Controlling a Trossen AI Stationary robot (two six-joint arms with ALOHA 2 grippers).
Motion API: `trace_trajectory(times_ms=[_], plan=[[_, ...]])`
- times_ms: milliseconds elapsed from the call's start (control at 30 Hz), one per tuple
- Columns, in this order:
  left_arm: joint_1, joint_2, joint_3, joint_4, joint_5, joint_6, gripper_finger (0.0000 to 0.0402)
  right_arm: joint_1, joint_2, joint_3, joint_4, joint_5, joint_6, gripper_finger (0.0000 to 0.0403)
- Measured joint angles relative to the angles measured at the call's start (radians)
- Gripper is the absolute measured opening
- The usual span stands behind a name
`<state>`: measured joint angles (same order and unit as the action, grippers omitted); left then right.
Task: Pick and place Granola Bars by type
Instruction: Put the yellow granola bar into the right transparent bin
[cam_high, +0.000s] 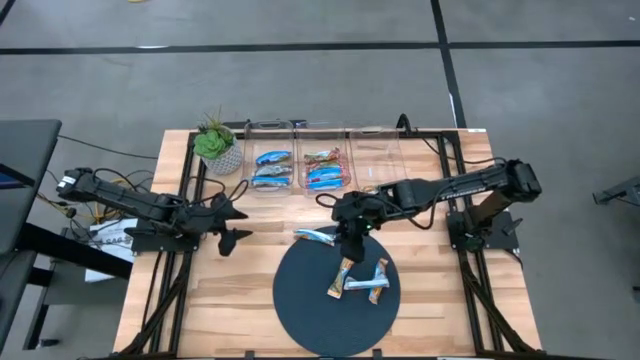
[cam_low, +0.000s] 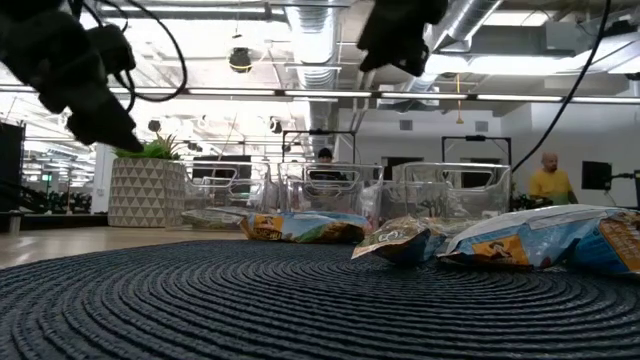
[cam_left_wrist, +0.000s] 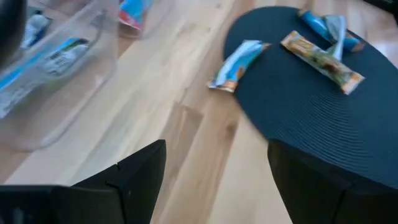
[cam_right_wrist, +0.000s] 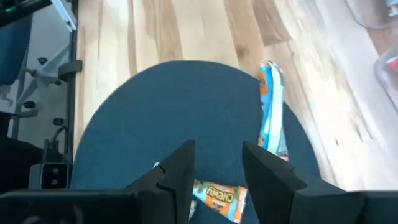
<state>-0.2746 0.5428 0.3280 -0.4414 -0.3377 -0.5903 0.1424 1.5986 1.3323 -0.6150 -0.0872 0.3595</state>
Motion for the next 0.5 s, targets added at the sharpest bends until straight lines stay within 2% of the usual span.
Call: trace_trajectory(times_ms=[133, 267, 400, 500], plan=[[0.001, -0.032, -0.037, -0.008, -0.030, -0.069, 0.0274, -0.011, 0.003, 0.000, 0.011, 0.000, 0.000, 0.0126], [0.001, -0.031, -0.039, -0.045, -0.006, -0.193, 0.0274, -0.015, 0.003, 0.000, 0.019, 0.000, -0.017, 0.0126], [0.001, -0.028, -0.039, -0.042, 0.005, -0.217, 0.0274, -0.018, 0.003, 0.000, 0.019, 0.007, -0.028, 0.0126], [0.001, -0.018, -0.039, -0.004, -0.049, -0.256, 0.0274, -0.021, 0.003, 0.000, 0.019, 0.007, -0.028, 0.0126]])
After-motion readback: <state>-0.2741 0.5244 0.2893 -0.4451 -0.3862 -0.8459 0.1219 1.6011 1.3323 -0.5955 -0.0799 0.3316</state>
